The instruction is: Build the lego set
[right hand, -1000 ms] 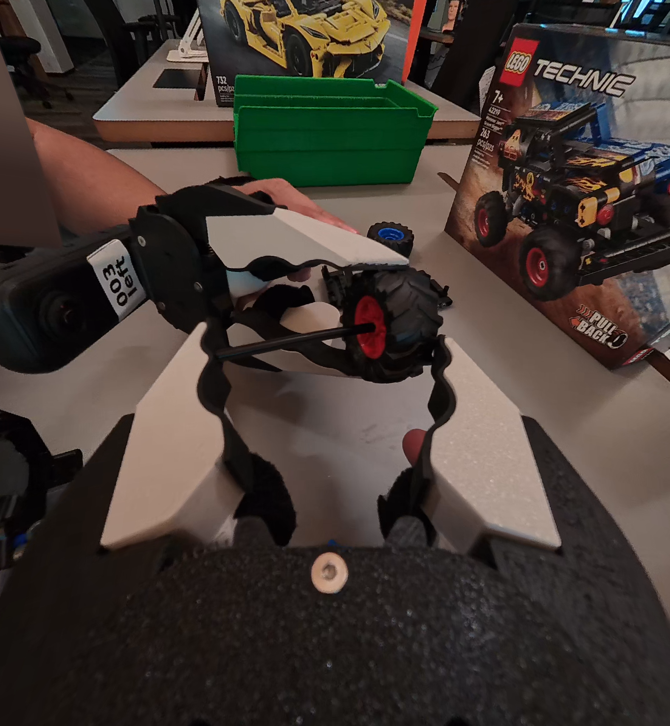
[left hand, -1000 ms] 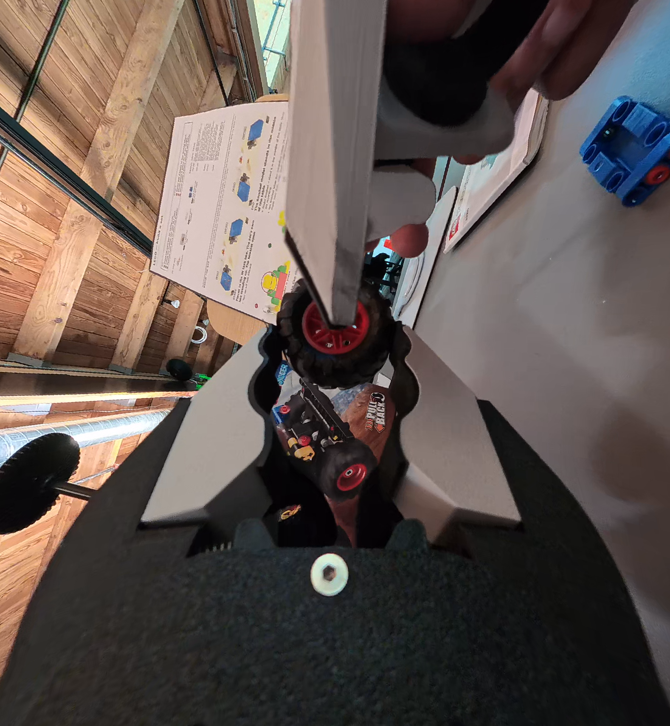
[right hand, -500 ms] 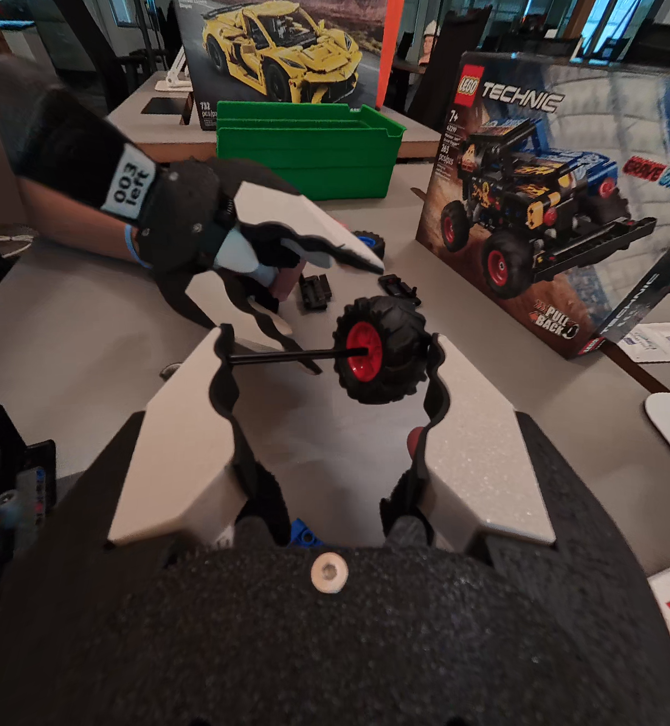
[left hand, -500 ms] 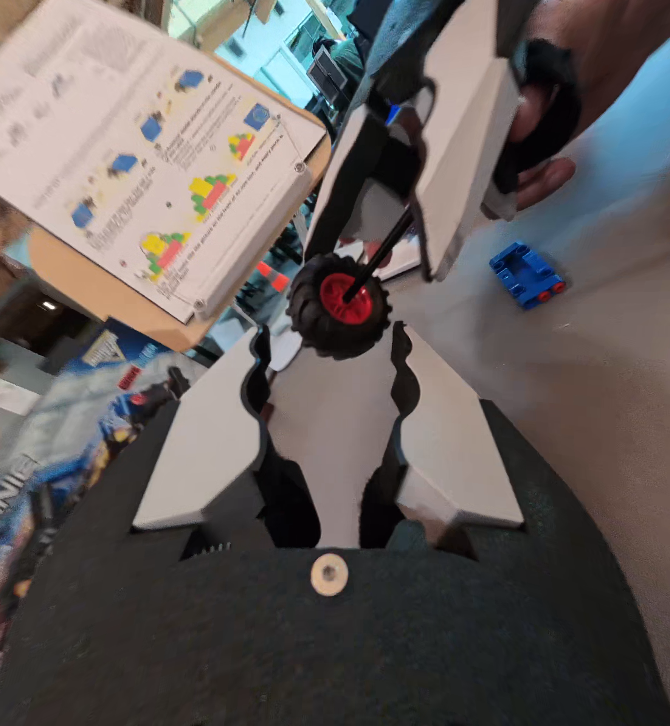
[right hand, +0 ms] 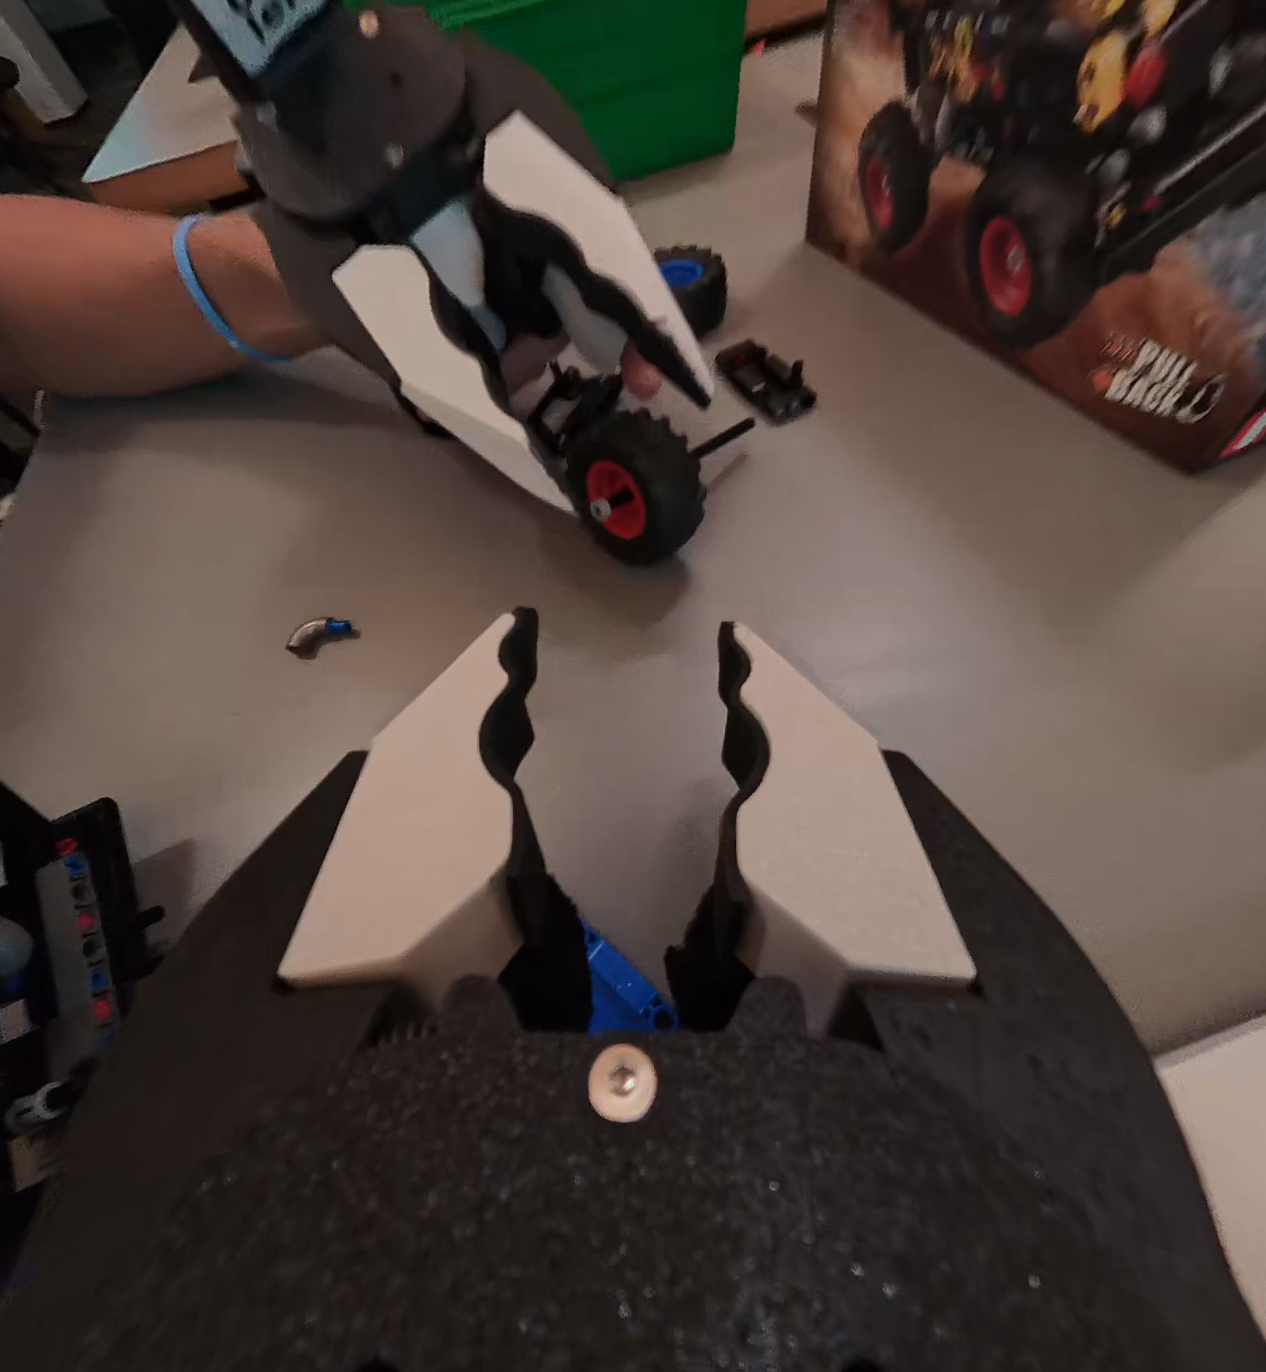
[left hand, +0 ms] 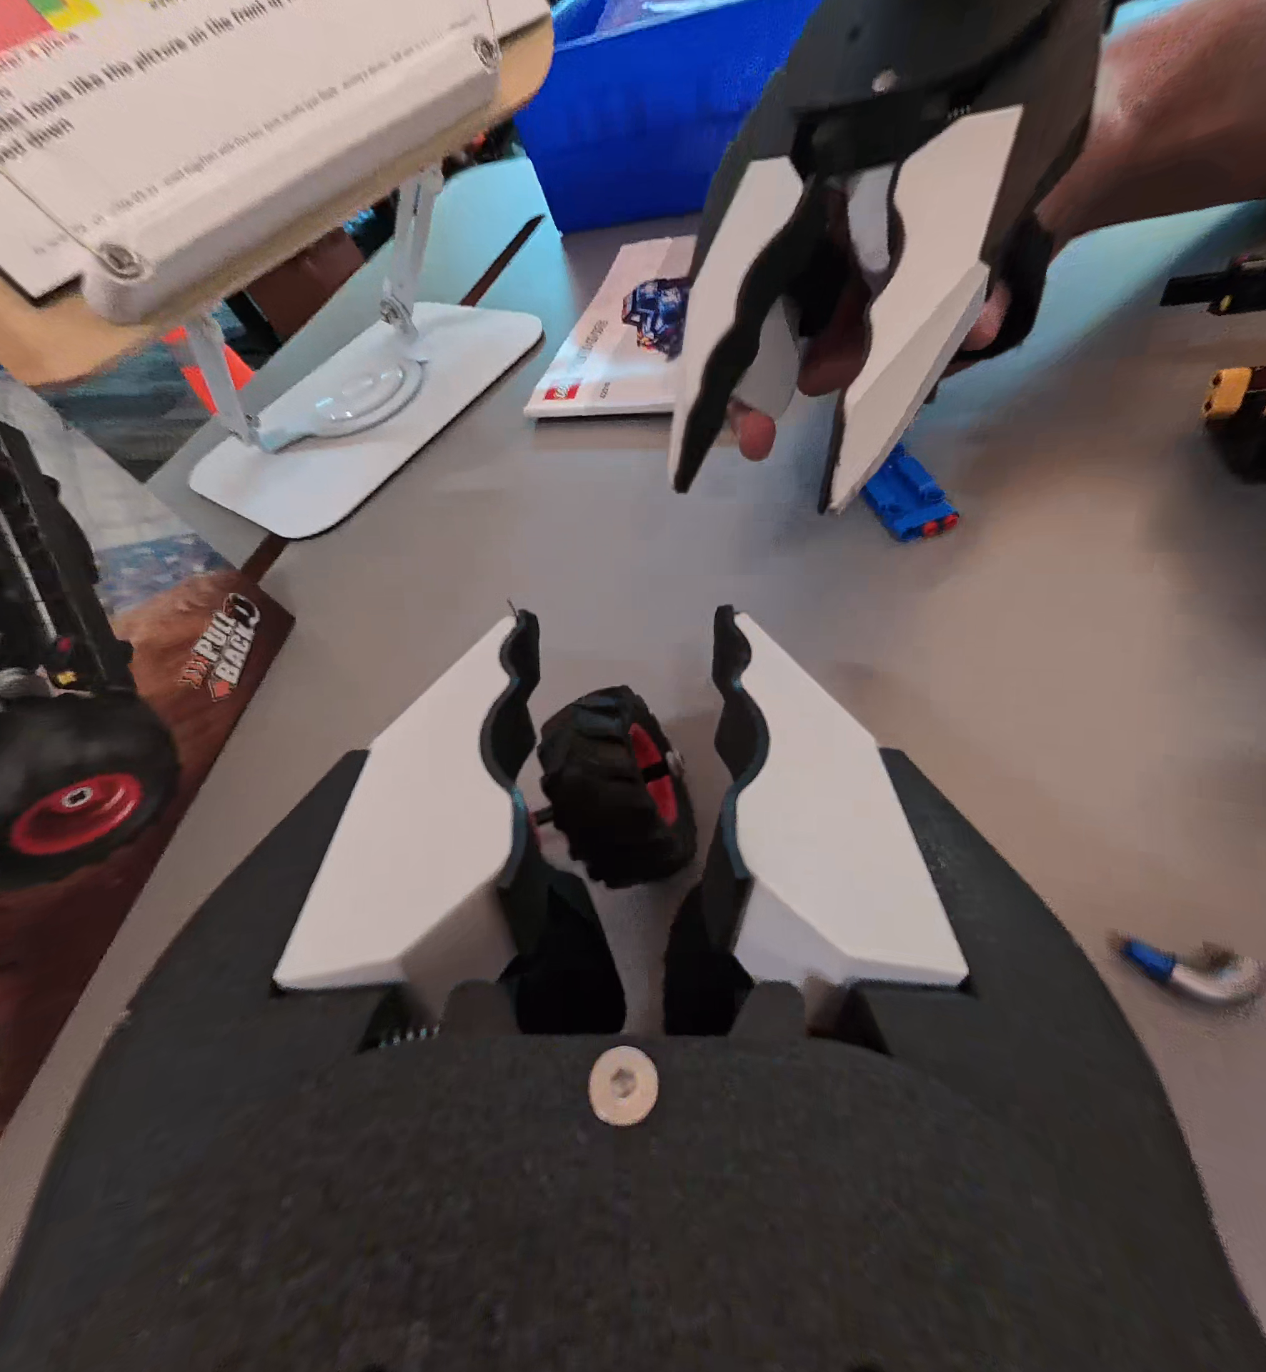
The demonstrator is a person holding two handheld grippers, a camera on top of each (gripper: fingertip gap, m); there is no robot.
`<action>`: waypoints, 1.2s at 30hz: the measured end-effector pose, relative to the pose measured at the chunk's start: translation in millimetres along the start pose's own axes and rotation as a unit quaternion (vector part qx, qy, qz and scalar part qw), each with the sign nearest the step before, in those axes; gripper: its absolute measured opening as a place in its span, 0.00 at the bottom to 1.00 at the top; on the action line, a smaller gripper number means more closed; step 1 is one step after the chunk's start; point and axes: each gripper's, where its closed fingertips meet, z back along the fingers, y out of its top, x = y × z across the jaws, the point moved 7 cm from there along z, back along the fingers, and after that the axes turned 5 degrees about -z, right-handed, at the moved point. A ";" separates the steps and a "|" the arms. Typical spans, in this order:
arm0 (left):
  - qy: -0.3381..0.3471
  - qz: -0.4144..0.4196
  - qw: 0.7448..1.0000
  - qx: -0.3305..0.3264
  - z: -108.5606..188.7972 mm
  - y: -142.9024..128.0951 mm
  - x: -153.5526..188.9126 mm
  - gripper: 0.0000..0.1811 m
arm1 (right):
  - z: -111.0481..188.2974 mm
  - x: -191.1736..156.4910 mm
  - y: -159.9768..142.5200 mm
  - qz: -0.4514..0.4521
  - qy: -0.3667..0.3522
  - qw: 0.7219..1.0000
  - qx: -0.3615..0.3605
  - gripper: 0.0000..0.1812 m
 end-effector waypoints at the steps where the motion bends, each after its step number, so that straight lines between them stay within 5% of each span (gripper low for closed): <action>1: -0.009 0.004 1.000 -0.027 3.5 -5.0 -3.7 0.27 | -1.6 0.7 -1.3 -0.011 0.004 1.000 -0.012 0.27; 6: -0.054 0.002 0.982 -0.179 6.3 -42.5 -4.1 0.35 | -4.1 -1.7 -2.6 0.009 -0.006 1.000 -0.015 0.25; 9: -0.049 0.003 0.984 -0.173 3.1 -42.1 0.0 0.22 | -5.4 -5.4 -3.2 0.016 -0.005 1.000 -0.016 0.24; 12: 0.003 -0.055 0.985 -0.163 4.4 -32.0 -4.3 0.20 | -6.5 -10.9 -2.2 0.000 0.015 1.000 -0.014 0.25; 15: 0.063 -0.191 0.977 -0.067 8.6 -1.9 12.4 0.20 | -8.9 -18.8 1.5 -0.068 0.078 0.995 -0.008 0.40; 18: 0.175 -0.396 0.901 -0.010 7.9 25.4 44.0 0.20 | -10.0 -27.9 8.0 -0.148 0.168 0.975 0.018 0.50; 20: 0.212 -0.486 0.848 -0.012 1.1 31.2 61.2 0.20 | -8.8 -34.6 12.6 -0.178 0.227 0.957 0.036 0.43; 22: 0.219 -0.505 0.835 0.000 -5.5 32.4 71.8 0.20 | -7.3 -36.5 17.8 -0.162 0.222 0.959 0.070 0.35; 32: 0.227 -0.496 0.838 -0.003 -5.5 35.6 75.2 0.20 | -8.2 -48.0 16.5 -0.005 0.119 0.992 0.050 0.32; 36: 0.204 -0.413 0.887 0.038 13.9 39.1 68.8 0.25 | 0.7 -29.9 17.3 0.107 -0.023 0.992 0.068 0.33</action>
